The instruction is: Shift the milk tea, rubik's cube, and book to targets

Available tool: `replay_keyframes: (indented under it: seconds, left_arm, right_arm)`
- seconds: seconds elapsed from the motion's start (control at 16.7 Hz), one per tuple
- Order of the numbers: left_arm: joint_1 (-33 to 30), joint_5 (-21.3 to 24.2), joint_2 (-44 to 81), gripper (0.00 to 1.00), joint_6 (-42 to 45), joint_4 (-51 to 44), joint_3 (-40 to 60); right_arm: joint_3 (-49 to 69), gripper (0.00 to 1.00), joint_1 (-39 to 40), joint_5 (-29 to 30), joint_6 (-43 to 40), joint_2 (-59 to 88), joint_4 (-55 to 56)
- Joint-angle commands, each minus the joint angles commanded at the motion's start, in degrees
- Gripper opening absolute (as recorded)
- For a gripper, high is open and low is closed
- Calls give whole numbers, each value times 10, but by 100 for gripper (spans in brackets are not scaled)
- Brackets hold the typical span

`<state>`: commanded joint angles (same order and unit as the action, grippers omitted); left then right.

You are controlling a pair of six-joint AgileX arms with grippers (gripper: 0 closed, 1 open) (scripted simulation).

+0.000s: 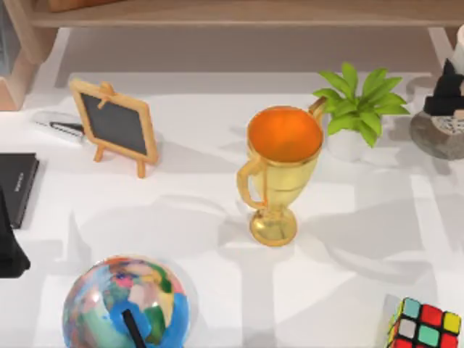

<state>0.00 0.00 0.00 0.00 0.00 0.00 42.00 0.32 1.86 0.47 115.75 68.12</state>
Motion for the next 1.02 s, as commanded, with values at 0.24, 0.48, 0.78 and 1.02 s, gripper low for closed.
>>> replay_keyframes:
  seconds: [0.24, 0.48, 0.78, 1.02]
  left_arm:
    - [0, 0, 0, 100, 0, 0, 0]
    - [0, 0, 0, 100, 0, 0, 0]
    - [0, 0, 0, 100, 0, 0, 0]
    - [0, 0, 0, 100, 0, 0, 0]
  right_arm:
    - [0, 100, 0, 0, 0, 0, 0]
    - [0, 100, 0, 0, 0, 0, 0]
    - [-8, 100, -5, -5, -3, -8, 5]
    - [-57, 100, -33, -24, -8, -65, 28]
